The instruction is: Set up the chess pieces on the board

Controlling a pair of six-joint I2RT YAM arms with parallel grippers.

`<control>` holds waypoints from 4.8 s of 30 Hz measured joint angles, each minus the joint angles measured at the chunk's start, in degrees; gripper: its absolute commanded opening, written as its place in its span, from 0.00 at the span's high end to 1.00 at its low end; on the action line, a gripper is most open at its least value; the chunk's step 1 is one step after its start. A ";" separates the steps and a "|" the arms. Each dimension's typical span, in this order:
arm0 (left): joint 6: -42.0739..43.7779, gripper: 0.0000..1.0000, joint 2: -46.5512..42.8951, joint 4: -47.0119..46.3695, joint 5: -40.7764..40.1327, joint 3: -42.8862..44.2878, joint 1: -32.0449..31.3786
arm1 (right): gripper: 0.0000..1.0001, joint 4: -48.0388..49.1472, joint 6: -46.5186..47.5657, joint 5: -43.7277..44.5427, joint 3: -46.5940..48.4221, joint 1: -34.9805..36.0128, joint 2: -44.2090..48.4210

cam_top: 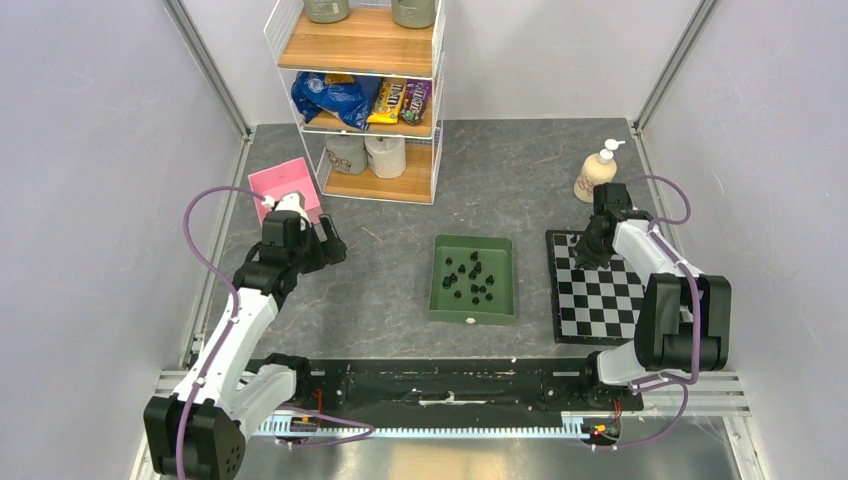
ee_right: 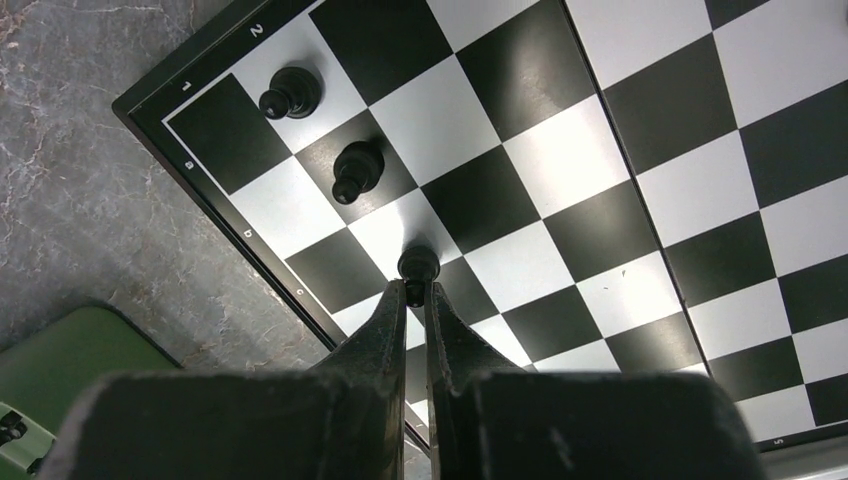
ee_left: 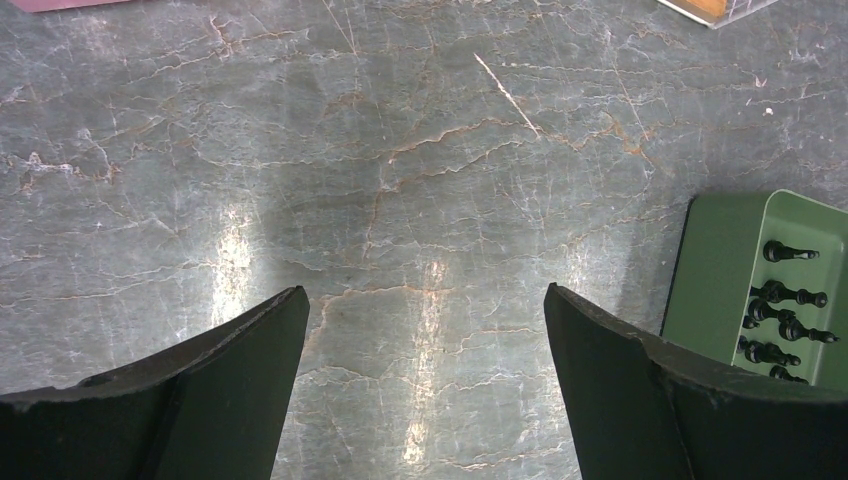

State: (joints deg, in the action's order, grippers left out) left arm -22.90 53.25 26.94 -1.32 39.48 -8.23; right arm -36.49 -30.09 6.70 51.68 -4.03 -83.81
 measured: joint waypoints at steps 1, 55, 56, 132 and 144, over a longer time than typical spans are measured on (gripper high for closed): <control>0.00 0.05 0.02 0.00 0.00 0.00 0.00 | 0.89 0.15 0.13 0.02 0.02 0.00 -0.17; 0.00 0.05 0.61 0.00 0.24 0.02 0.00 | 0.83 -0.31 2.78 -1.46 1.88 -0.26 -1.88; 0.00 0.05 0.61 0.00 0.24 0.02 0.00 | 0.82 -0.33 2.78 -1.46 2.10 -0.26 -1.95; 0.00 0.05 0.57 0.02 0.22 0.31 0.00 | 0.62 -4.81 -1.38 -3.37 36.48 44.44 -32.85; 0.00 0.05 0.57 0.02 0.22 0.31 0.00 | 0.72 -5.16 -0.81 -3.10 37.42 44.44 -34.16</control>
State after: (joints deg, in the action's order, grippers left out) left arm -22.90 53.82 26.96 -1.10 39.79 -8.23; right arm -41.65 -30.89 3.60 89.10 40.40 -117.97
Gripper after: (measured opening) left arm 0.950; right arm 0.289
